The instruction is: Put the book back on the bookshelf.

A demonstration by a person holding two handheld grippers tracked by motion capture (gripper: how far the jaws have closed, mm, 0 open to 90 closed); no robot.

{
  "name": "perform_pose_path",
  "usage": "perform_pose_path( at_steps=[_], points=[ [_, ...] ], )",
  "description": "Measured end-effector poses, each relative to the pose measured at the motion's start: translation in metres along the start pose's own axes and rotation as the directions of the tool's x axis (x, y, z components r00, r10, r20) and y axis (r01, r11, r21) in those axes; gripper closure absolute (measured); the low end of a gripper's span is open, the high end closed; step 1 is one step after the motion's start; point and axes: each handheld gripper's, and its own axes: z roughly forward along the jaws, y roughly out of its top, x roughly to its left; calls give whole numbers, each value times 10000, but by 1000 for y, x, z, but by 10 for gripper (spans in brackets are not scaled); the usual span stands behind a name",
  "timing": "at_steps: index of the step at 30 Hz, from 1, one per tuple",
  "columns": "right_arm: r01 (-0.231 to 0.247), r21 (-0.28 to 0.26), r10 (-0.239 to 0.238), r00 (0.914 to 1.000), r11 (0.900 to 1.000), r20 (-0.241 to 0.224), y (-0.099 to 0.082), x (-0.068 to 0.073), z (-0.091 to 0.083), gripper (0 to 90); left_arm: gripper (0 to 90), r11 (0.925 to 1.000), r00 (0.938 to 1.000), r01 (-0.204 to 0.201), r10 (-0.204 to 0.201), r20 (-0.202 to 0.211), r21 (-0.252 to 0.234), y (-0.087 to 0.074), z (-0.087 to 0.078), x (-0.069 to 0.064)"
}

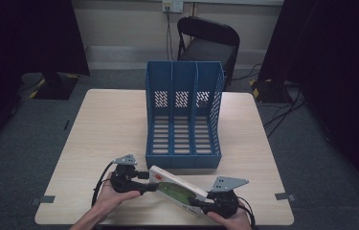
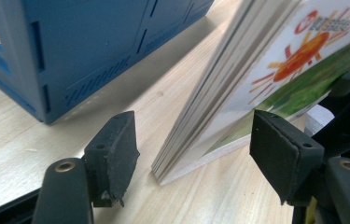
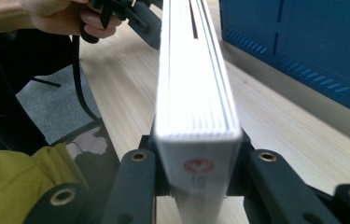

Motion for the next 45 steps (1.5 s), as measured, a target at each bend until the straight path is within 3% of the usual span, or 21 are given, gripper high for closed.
perform_pose_path(
  at_steps=[6, 10, 16, 19, 24, 27, 29, 32, 40, 43, 45],
  points=[
    [74, 39, -75, 10000, 10000, 34, -1, 6, 10, 688, 369, 9995, 9995, -241, 237, 206, 195, 0, 6, -5],
    [162, 87, -164, 9996, 9998, 220, -3, 9, 14, 667, 353, 9992, 9993, -361, 362, -34, 185, 0, 8, -9],
    [-7, 135, 2, 9993, 9999, 372, -6, 12, 24, 632, 362, 9987, 9990, -449, 451, -74, 231, -1, 7, -9],
    [25, 280, -37, 9990, 9996, 443, -8, 13, 29, 632, 362, 9985, 9987, -493, 495, -82, 256, -1, 8, -11],
    [-167, -57, 170, 9987, 9998, 483, -7, 11, 32, 688, 363, 9987, 9988, -462, 465, -163, 200, 0, 9, -10],
    [60, 65, -65, 9974, 10000, 712, -6, 11, 32, 742, 382, 9983, 9986, -525, 527, -74, 255, 1, 8, -9],
    [501, 197, -518, 9940, 9986, 968, -5, 13, 32, 760, 397, 9987, 9990, -444, 445, -62, 234, 0, 8, -8],
    [580, 282, -604, 9939, 9979, 927, -4, 12, 32, 761, 379, 9986, 9988, -476, 478, -78, 248, 1, 9, -9],
    [169, 280, -188, 9972, 9995, 725, -4, 7, 27, 762, 312, 9995, 9977, -106, 124, -665, 283, -1, -5, 1],
    [136, 277, -154, 9976, 9995, 675, -3, 6, 26, 763, 263, 9992, 9940, 191, -151, -1086, 361, -3, -12, 10],
    [118, 261, -135, 9977, 9996, 667, -3, 6, 25, 763, 266, 9982, 9876, 397, -322, -1535, 457, -5, -17, 16]
  ],
)
